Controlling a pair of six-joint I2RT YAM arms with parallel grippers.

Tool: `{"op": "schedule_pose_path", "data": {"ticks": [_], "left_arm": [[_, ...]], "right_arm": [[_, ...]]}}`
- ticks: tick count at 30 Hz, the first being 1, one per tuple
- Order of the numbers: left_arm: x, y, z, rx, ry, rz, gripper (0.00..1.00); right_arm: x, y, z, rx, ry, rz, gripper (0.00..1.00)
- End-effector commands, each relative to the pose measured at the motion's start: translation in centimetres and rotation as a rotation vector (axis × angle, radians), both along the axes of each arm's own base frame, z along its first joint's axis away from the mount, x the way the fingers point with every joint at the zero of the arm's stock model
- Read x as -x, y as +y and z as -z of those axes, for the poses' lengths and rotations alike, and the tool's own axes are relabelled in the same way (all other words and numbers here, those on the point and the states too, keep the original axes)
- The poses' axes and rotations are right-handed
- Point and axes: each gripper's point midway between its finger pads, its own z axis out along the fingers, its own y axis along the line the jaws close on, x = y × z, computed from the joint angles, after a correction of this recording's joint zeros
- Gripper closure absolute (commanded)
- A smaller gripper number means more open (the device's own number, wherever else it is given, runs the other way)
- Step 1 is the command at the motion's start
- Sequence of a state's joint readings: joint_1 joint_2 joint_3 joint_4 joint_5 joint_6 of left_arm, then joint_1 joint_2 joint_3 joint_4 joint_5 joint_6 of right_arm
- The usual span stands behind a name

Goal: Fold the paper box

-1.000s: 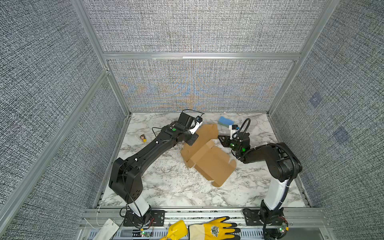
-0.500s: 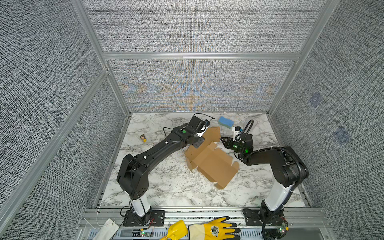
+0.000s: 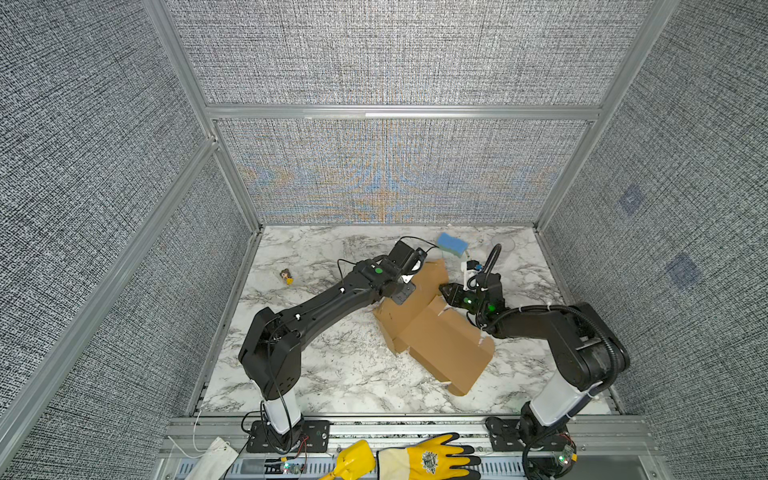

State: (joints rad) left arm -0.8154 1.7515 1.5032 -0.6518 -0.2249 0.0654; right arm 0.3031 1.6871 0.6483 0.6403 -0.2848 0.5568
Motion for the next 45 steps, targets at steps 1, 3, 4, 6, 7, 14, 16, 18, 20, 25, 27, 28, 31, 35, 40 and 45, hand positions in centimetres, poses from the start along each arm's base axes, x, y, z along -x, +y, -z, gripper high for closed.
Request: {"op": "schedule_pose_path", "data": {"ticks": [1,3,4,6,7,14,16,18,20,25,27,28,31,35,40,45], "left_arm": [[-1.0,1.7,-0.4,-0.064,-0.034,-0.105,1.00],[-1.9,2.2,-0.9,-0.091,-0.083,-0.122,1.00],[-2.2,2.2,-1.3,-0.084,-0.095,-0.123,1.00],[-3.0,2.7,-1.9,-0.070,-0.111,-0.129,1.00],[-3.5,3.2,-2.2,-0.069,-0.116,-0.139,1.00],[-6.0,5.9,-3.1,-0.055,-0.154,-0.176,1.00],[-6.3,5.9,-3.3,-0.053,-0.162,-0.177,1.00],[-6.2,5.6,-3.1,-0.042,-0.153,-0.169,1.00],[-6.1,5.2,-2.7,-0.027,-0.136,-0.167,1.00],[-5.3,4.0,-2.8,0.039,-0.113,-0.153,1.00],[-5.1,3.4,-3.4,0.075,-0.109,-0.150,1.00],[-4.8,3.0,-3.6,0.092,-0.103,-0.139,1.00],[-4.3,1.4,-4.3,0.154,-0.078,-0.085,1.00],[-4.0,-0.3,-5.7,0.226,-0.071,-0.032,1.00],[-3.4,-1.9,-8.1,0.338,-0.071,0.017,1.00],[-2.6,-3.1,-9.2,0.439,-0.038,0.029,1.00]], "right_arm": [[0.7,-0.6,0.0,0.069,0.023,0.012,0.70],[1.7,-1.1,-0.2,0.097,0.067,0.014,0.70],[1.9,-1.1,-0.4,0.094,0.068,0.015,0.70],[2.4,-1.2,-0.5,0.094,0.075,0.013,0.70],[2.6,-1.2,-0.7,0.090,0.077,0.013,0.69],[3.7,1.6,-0.2,0.068,0.091,-0.069,0.68],[3.9,2.8,0.7,0.068,0.108,-0.098,0.68],[3.9,3.6,1.8,0.075,0.123,-0.112,0.68],[3.9,4.3,2.5,0.079,0.131,-0.129,0.68],[4.1,5.0,4.1,0.094,0.153,-0.138,0.68],[4.2,4.9,4.6,0.097,0.165,-0.135,0.68],[4.3,4.9,4.7,0.099,0.168,-0.133,0.68],[4.4,4.8,5.5,0.115,0.192,-0.123,0.67],[4.6,4.6,6.6,0.126,0.233,-0.109,0.68],[4.6,4.2,7.3,0.142,0.265,-0.093,0.68],[4.6,4.2,8.0,0.146,0.287,-0.082,0.68]]}}
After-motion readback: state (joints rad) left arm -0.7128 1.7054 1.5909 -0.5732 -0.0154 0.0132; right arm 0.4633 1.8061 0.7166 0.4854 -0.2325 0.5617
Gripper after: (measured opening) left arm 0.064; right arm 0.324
